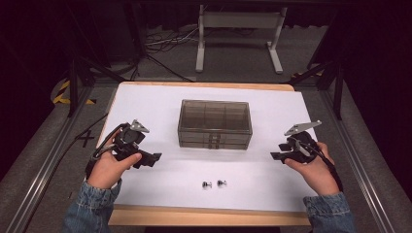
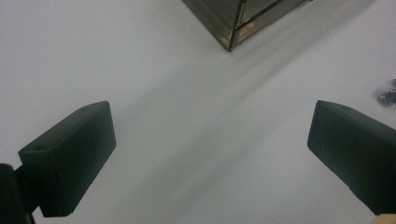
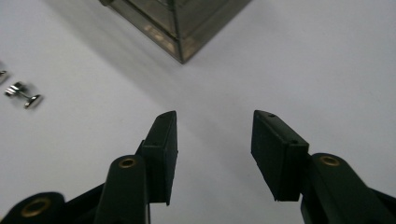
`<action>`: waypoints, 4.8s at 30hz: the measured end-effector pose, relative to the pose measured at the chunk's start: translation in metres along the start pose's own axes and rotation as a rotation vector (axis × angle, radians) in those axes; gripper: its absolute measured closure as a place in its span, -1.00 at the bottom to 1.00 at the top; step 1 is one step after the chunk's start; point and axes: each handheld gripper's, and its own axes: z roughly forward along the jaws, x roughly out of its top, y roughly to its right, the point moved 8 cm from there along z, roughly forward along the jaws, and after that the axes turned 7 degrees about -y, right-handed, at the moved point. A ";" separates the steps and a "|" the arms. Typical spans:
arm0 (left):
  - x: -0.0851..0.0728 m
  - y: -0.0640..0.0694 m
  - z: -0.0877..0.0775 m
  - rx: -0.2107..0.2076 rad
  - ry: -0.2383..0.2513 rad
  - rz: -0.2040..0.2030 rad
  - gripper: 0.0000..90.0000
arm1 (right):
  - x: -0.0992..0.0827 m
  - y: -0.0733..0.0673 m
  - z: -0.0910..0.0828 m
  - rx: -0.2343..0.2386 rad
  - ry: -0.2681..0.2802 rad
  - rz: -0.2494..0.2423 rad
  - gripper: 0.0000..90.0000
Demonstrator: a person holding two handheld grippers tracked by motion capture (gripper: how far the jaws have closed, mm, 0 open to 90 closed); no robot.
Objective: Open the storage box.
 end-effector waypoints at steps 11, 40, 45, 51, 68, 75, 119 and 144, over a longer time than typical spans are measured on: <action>0.000 0.004 0.002 -0.031 0.001 0.015 -0.97 | 0.013 -0.035 0.001 0.105 0.018 -0.098 0.15; -0.002 0.008 0.004 -0.033 -0.020 0.052 -0.97 | 0.034 -0.097 0.013 0.380 0.213 -0.354 0.20; -0.003 0.009 0.005 -0.040 -0.025 0.052 -0.97 | 0.035 -0.103 0.019 0.395 0.242 -0.380 0.22; -0.003 0.009 0.005 -0.043 -0.023 0.051 -0.97 | 0.036 -0.108 0.026 0.358 0.261 -0.425 0.27; -0.003 0.008 0.006 -0.049 -0.023 0.049 -0.97 | 0.038 -0.115 0.028 0.107 0.332 -0.617 0.48; -0.003 0.007 0.006 -0.048 -0.022 0.047 -0.97 | 0.041 -0.116 0.027 -0.041 0.366 -0.710 0.51; -0.005 0.004 0.006 -0.056 -0.022 0.040 -0.97 | 0.044 -0.118 0.036 -0.657 0.307 -0.969 0.47; -0.006 0.005 0.001 -0.102 0.005 0.021 -0.97 | 0.057 -0.122 0.039 -0.871 0.257 -1.070 0.42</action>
